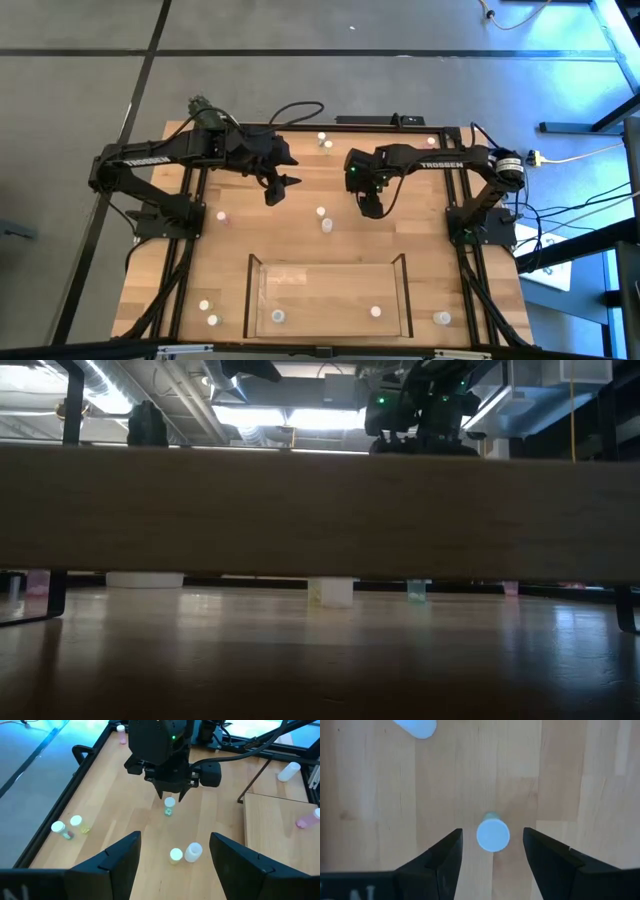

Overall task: Pick and place medicine bottles onto shelf by color
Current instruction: Put the right blue pill bottle on the shelf

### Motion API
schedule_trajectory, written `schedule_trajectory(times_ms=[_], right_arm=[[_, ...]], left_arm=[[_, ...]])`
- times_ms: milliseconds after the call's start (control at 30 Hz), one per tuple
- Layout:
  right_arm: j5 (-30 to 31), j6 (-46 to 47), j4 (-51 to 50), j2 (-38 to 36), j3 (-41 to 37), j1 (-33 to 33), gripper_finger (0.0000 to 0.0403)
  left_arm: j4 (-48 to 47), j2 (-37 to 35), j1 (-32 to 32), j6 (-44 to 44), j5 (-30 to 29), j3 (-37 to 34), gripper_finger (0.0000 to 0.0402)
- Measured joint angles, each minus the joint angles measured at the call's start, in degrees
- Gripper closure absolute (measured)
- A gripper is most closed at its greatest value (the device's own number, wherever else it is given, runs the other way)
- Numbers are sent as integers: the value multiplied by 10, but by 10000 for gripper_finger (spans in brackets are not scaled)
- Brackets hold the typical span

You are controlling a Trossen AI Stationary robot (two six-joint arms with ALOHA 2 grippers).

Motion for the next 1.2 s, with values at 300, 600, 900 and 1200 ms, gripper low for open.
schedule_trajectory(times_ms=[300,600,900,1200], right_arm=[[0,-9,31,0,-32,0,192],[0,-13,47,0,-46,0,192],[14,-19,62,0,-46,0,192],[11,-23,64,13,-46,0,192]], left_arm=[[0,0,0,-13,0,0,171],[0,0,0,-14,0,0,171],[0,0,0,-14,0,0,171],[0,0,0,-13,0,0,171]])
